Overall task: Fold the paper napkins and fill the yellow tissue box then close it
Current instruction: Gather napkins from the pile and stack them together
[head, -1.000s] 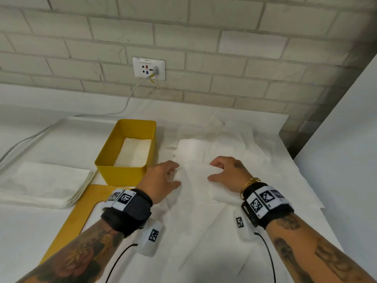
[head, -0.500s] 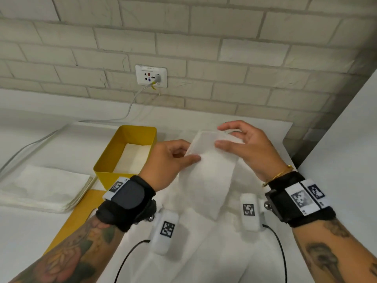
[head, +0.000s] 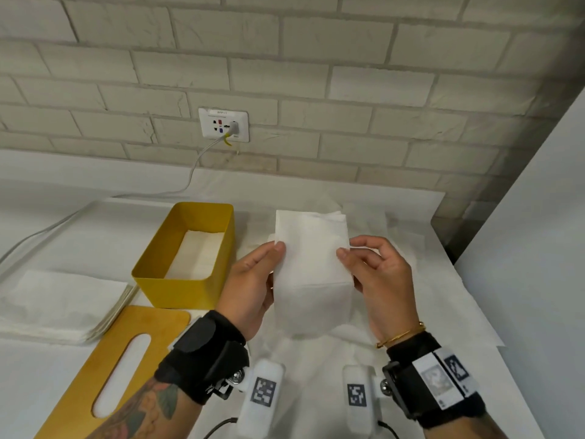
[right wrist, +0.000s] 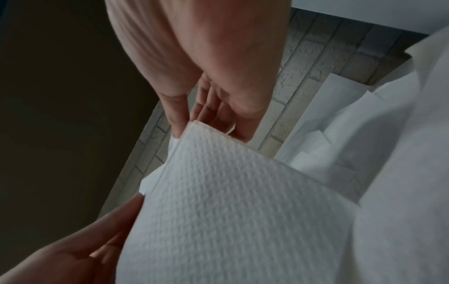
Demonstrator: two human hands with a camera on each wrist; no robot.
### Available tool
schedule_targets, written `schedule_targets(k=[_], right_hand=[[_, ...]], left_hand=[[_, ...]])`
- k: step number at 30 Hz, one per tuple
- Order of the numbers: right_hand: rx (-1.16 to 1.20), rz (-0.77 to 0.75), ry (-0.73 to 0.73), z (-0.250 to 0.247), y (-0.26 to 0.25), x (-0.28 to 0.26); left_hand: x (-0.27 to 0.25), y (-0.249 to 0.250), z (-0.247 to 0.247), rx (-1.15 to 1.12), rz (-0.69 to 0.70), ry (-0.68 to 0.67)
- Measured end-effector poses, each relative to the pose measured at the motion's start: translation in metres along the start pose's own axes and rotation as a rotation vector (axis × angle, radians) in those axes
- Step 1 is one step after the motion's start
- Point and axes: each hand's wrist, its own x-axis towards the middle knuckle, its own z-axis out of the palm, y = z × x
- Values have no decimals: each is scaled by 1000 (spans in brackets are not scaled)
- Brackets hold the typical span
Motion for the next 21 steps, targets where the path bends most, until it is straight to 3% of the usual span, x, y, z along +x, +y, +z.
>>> schedule_targets(k=[5, 9, 14, 18, 21], right_hand=[[-13, -87, 73, 1, 3, 2], [46, -51, 90, -1, 6, 0], [98, -108, 31, -19, -21, -10], [138, -145, -133, -20, -45, -20], [112, -130, -87, -5, -42, -15]], left_hand=[[-1, 0, 0, -122, -35, -39], [-1, 1, -6, -173, -38, -21], [-1, 7, -9, -151, 19, 12], [-1, 9, -5, -157, 35, -5], [-5, 7, 3, -186, 32, -55]])
